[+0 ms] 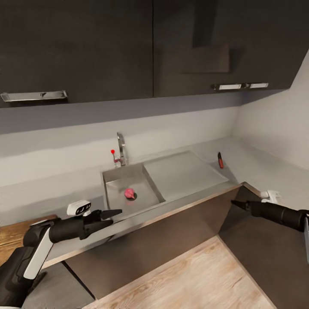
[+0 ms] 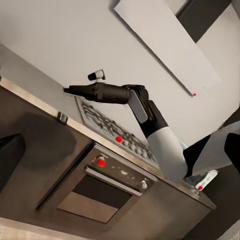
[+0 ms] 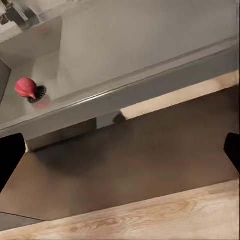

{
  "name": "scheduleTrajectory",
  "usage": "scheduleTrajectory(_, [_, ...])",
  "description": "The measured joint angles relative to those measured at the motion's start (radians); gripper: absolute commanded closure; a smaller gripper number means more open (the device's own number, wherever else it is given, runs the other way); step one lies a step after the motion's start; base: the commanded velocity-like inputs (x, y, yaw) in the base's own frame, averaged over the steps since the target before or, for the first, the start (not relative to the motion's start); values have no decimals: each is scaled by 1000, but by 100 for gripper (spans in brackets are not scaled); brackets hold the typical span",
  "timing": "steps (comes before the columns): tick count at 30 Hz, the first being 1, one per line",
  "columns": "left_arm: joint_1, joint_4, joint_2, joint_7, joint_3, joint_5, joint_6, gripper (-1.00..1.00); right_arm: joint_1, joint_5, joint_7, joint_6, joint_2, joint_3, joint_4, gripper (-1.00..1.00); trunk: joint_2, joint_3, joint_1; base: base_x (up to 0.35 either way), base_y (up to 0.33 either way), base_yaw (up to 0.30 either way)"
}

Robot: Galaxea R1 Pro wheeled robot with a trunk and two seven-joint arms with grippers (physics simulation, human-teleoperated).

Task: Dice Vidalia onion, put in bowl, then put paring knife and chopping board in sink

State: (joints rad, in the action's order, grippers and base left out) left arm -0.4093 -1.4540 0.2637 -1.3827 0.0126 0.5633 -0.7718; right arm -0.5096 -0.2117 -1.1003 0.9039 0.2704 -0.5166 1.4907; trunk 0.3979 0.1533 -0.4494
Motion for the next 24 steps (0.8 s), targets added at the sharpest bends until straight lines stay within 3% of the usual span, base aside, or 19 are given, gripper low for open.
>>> scheduleTrajectory(11, [1, 3, 0, 1, 1, 2, -1, -100, 0, 2, 3, -13, -1, -4, 1, -100, 0, 0, 0, 15, -341, 258])
scheduleTrajectory(24, [1, 11, 0, 1, 2, 2, -2, -100, 0, 1, 4, -12, -1, -5, 0, -100, 0, 0, 0, 156, -319, 270])
